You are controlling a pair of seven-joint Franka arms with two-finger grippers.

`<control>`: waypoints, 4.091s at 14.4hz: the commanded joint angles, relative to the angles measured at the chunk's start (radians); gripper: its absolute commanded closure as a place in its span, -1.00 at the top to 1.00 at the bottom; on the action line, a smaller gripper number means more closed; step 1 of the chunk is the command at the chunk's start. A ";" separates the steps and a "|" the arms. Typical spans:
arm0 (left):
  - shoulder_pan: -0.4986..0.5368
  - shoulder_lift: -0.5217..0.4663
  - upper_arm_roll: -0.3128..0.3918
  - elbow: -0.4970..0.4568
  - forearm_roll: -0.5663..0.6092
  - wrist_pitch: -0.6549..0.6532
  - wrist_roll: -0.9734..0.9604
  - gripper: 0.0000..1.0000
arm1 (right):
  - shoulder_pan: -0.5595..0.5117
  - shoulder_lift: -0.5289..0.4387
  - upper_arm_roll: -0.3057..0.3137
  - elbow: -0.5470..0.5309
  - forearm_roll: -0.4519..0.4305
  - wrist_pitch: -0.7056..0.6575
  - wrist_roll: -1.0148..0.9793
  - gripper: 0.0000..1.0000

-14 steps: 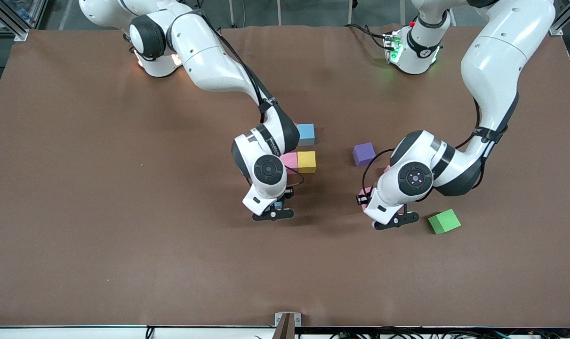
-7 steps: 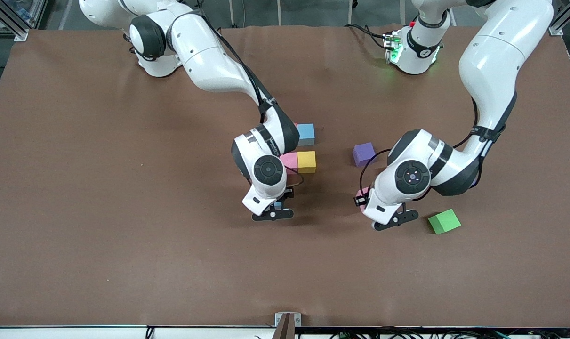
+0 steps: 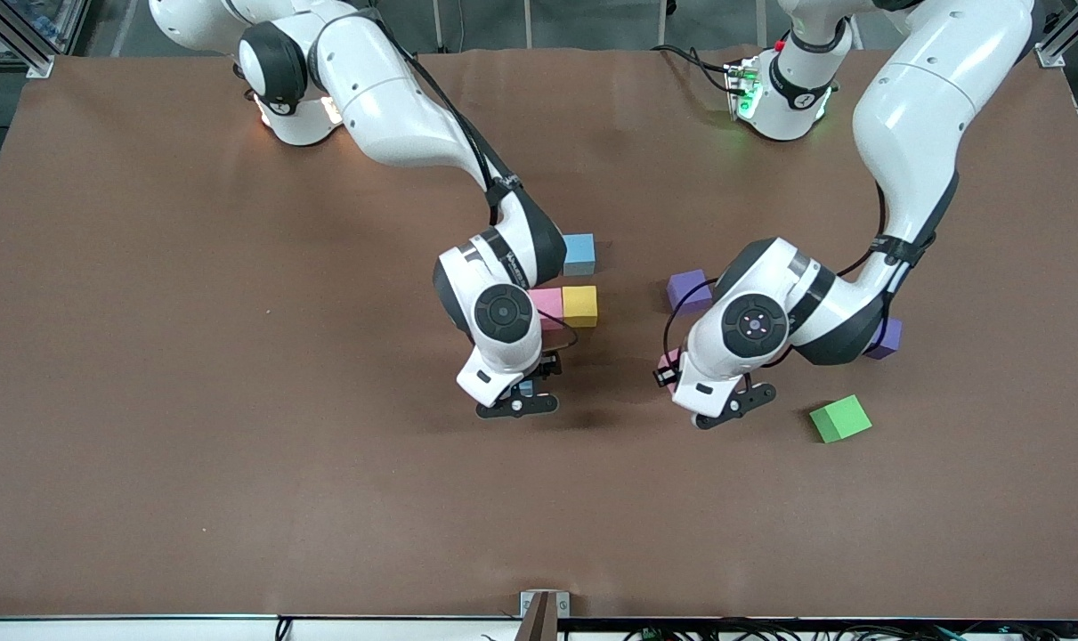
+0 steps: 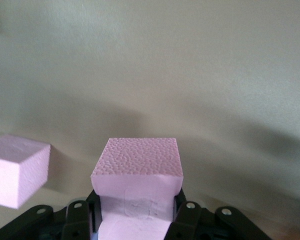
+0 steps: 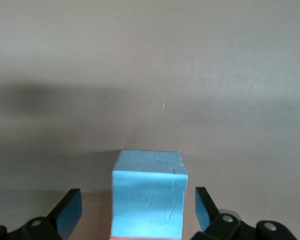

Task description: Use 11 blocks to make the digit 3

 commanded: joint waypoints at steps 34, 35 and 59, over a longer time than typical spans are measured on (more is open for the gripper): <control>-0.375 0.198 0.179 0.159 -0.019 0.366 -1.322 -0.35 | -0.735 -0.901 0.372 -0.720 -0.489 -0.245 -0.324 1.00; -0.378 0.206 0.179 0.165 -0.019 0.364 -1.322 -0.35 | -0.790 -0.929 0.431 -0.756 -0.494 -0.235 -0.324 1.00; -0.426 0.246 0.192 0.230 -0.061 0.349 -1.309 -0.24 | -0.903 -1.018 0.519 -0.580 -0.477 -0.494 -0.333 1.00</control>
